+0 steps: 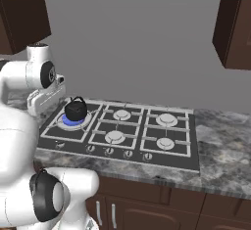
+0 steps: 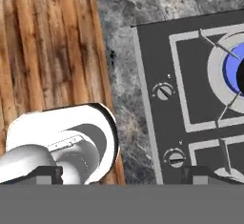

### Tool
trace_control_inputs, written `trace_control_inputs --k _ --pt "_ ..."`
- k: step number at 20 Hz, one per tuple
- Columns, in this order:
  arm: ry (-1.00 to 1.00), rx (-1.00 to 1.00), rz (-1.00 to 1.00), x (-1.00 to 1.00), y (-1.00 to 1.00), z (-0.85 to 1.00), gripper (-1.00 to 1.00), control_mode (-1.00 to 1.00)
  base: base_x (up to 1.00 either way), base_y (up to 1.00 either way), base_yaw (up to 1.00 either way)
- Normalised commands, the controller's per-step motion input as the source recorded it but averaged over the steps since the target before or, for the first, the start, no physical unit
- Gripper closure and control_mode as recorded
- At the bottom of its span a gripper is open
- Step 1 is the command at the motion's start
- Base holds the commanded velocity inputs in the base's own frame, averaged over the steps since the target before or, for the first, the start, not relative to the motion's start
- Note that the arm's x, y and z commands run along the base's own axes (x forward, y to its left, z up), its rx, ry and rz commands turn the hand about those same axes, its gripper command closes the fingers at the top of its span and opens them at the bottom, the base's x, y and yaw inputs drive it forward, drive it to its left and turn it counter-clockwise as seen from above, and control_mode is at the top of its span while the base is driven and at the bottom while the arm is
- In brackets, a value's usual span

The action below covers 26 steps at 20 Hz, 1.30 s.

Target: Lower the heat of the kettle.

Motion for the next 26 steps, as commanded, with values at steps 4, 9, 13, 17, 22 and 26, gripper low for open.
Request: trace_control_inputs --k 4,9,13,17,22,26 --pt "0.13 -0.04 0.78 0.00 0.05 -0.61 -1.00 -1.00 0.00 0.00 0.00" --pt "0.14 0.00 0.56 0.27 0.00 -0.78 -1.00 -1.00 0.00 0.00 0.00" --pt "0.01 0.00 0.38 0.37 0.00 -0.76 -1.00 -1.00 0.00 0.00 0.00" --pt "0.03 0.00 0.27 0.08 0.00 -0.53 -1.00 -1.00 0.00 0.00 0.00" --pt "0.01 0.02 0.05 0.02 0.05 -0.35 -1.00 -1.00 0.00 0.00 0.00" --pt "0.00 0.08 0.00 0.10 0.12 -0.34 -1.00 -1.00 0.00 0.00 0.00"
